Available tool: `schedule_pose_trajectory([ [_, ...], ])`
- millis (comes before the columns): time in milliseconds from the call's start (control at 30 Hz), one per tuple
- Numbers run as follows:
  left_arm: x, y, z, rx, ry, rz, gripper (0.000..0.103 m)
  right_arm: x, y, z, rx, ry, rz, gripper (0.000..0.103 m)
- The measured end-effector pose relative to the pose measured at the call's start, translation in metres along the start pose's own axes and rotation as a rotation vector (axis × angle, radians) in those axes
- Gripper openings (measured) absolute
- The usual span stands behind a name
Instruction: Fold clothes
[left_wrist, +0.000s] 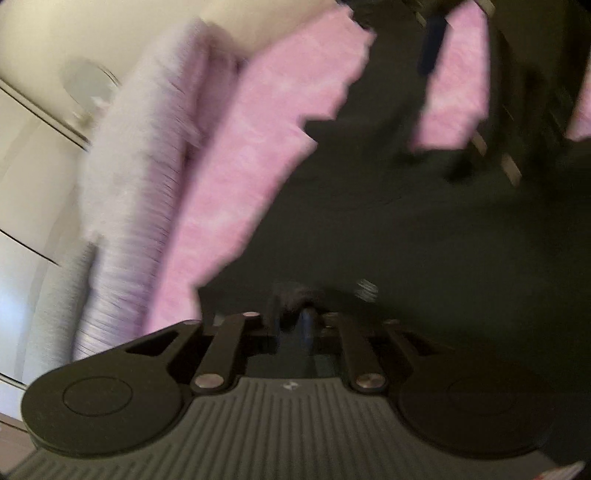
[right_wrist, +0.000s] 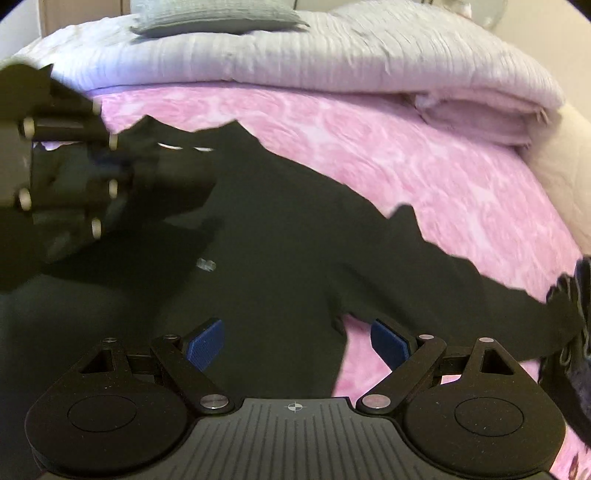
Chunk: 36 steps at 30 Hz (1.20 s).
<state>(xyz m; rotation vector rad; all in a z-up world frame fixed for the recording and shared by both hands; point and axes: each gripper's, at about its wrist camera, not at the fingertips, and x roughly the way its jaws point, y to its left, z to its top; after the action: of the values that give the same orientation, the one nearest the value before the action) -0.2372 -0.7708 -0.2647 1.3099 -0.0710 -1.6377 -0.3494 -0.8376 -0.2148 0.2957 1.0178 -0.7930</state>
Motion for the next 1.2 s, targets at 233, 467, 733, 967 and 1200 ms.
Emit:
schedule_pose_trajectory([
  [233, -0.06, 0.026, -0.08, -0.369, 0.104, 0.046, 0.056, -0.005, -0.004, 0.024, 0.101, -0.063, 0.223, 0.09],
  [467, -0.071, 0.044, -0.199, -0.64, 0.375, 0.146, 0.056, 0.05, 0.038, 0.05, 0.214, -0.015, 0.32, 0.089],
  [733, -0.058, 0.052, -0.256, -0.745, 0.372, 0.119, 0.05, 0.085, 0.032, 0.043, 0.283, 0.042, 0.229, 0.061],
  [967, -0.049, 0.051, -0.262, -0.728, 0.309, 0.064, 0.044, 0.09, 0.031, 0.054, 0.264, 0.051, 0.209, 0.007],
  [1200, -0.038, 0.06, -0.261, -0.824, 0.299, 0.174, 0.031, 0.04, 0.003, 0.073, 0.22, -0.125, 0.003, 0.006],
])
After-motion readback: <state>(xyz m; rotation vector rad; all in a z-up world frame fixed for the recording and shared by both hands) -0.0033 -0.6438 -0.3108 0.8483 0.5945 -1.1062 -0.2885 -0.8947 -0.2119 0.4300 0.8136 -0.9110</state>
